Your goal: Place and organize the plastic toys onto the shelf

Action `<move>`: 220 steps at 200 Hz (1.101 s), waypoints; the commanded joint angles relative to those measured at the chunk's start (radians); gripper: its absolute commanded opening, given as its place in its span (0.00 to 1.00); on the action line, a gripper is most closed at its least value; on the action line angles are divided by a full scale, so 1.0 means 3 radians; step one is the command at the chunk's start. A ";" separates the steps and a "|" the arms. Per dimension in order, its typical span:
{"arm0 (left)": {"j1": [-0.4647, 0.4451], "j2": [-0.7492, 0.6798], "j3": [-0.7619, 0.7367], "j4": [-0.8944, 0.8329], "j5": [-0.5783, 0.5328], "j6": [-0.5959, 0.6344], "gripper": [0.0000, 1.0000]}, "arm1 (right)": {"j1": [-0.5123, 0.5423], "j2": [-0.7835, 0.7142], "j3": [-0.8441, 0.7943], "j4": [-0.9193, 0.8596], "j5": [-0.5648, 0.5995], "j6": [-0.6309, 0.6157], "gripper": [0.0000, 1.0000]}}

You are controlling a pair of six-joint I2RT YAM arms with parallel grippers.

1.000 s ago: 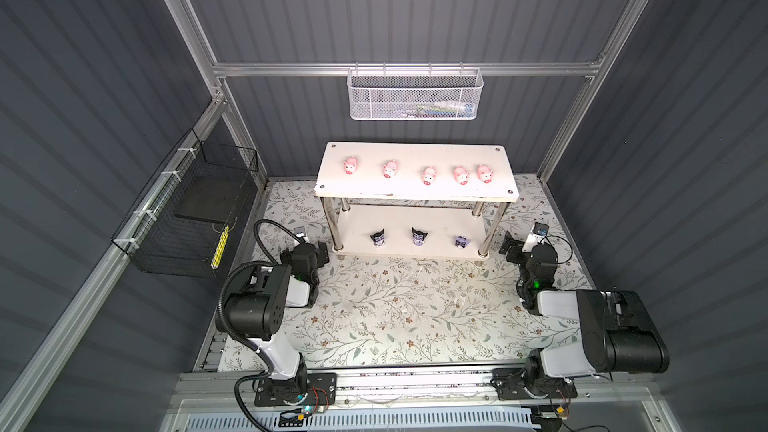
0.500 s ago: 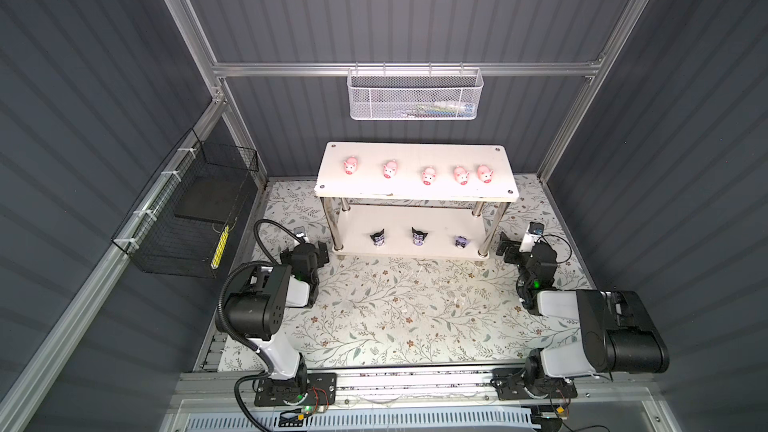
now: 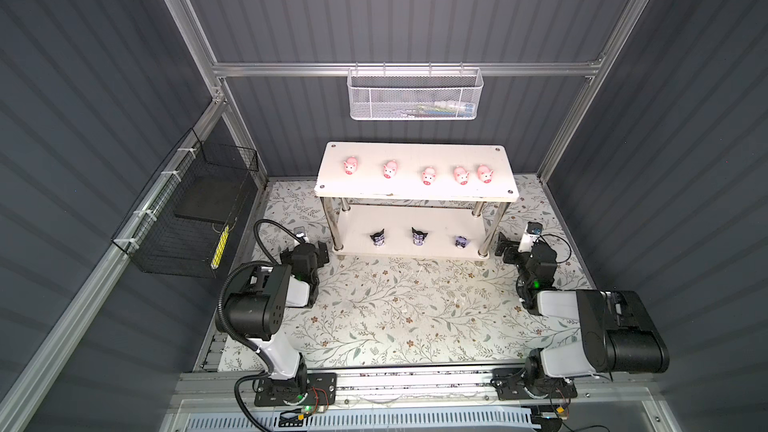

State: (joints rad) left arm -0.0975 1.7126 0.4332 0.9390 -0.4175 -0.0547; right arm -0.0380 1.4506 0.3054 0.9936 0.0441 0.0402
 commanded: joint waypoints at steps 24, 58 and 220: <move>-0.0007 0.0007 0.0049 0.0055 -0.0001 0.0055 1.00 | 0.0000 0.0027 0.0038 -0.0009 -0.0110 -0.0057 0.99; -0.0007 0.0008 0.0049 0.0056 0.0001 0.0054 1.00 | 0.0004 0.0027 0.0032 -0.0009 -0.0109 -0.0057 0.99; -0.0007 0.0005 0.0049 0.0045 0.0008 0.0050 1.00 | 0.0004 0.0028 0.0041 -0.0009 0.0017 -0.0012 0.99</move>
State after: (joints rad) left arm -0.0975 1.7126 0.4332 0.9390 -0.4171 -0.0547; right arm -0.0376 1.4506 0.3058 0.9936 0.0624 0.0437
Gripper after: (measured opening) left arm 0.997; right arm 0.991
